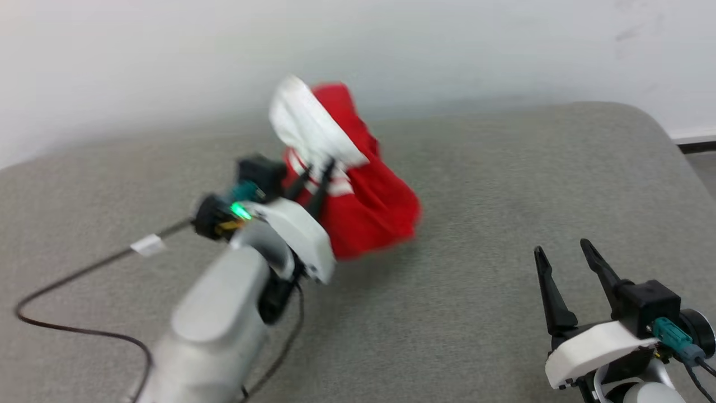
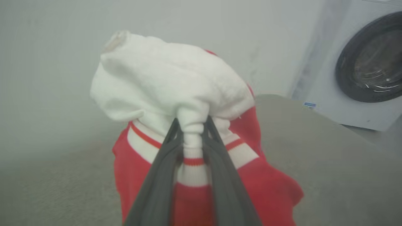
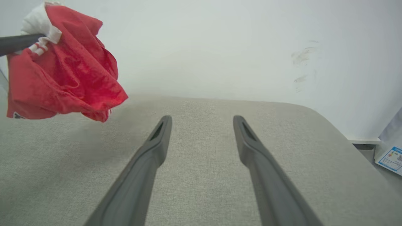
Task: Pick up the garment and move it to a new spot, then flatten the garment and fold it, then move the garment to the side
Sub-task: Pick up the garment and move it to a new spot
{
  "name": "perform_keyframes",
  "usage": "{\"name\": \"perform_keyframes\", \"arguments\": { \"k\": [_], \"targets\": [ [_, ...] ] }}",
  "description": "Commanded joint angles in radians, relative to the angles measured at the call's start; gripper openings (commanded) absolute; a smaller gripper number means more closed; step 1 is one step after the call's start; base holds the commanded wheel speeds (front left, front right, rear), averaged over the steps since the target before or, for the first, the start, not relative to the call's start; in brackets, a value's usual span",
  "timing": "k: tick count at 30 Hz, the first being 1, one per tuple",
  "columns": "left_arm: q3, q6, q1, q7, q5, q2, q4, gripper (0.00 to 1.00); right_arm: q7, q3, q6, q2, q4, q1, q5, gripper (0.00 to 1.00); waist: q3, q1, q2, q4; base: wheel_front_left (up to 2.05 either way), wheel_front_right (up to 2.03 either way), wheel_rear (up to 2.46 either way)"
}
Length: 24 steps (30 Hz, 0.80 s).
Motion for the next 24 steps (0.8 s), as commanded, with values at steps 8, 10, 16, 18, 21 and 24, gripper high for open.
{"name": "perform_keyframes", "arguments": {
  "k": [8, 10, 16, 18, 21, 24],
  "targets": [
    [-0.161, -0.039, 0.195, 0.054, -0.006, -0.1, 0.009, 0.05, 0.001, 0.003, 0.0, 0.001, -0.022, 0.023, 0.02, 1.0, 0.026, 0.0002, 0.0, -0.074, 0.0, 0.0, 0.0],
    [-0.183, -0.043, 0.229, 0.064, -0.013, -0.111, 0.022, 0.92, -0.002, 0.002, 0.0, 0.001, -0.019, 0.022, 0.024, 1.0, 0.032, 0.0002, 0.0, -0.072, 0.0, 0.0, 0.0],
    [-0.172, -0.021, 0.216, -0.027, 0.007, -0.092, -0.005, 1.0, -0.009, -0.01, 0.0, 0.001, -0.011, 0.024, 0.026, 1.0, 0.025, 0.0002, 0.0, -0.022, 0.0, 0.0, 0.0],
    [-0.156, -0.003, 0.207, -0.058, 0.019, -0.076, -0.037, 1.0, -0.004, -0.016, 0.0, 0.001, -0.01, 0.029, 0.02, 1.0, 0.015, 0.0002, 0.0, 0.001, 0.0, 0.0, 0.0],
    [-0.121, 0.041, 0.206, -0.088, 0.036, -0.051, -0.102, 1.0, 0.001, -0.025, 0.0, 0.001, -0.012, 0.036, 0.01, 1.0, -0.003, 0.0002, 0.0, 0.033, 0.0, 0.0, 0.0],
    [-0.072, 0.111, 0.234, -0.102, 0.054, -0.015, -0.161, 1.0, 0.006, -0.034, 0.0, 0.001, -0.017, 0.044, 0.003, 1.0, -0.018, 0.0002, 0.0, 0.061, 0.0, 0.0, 0.0]
  ]
}}
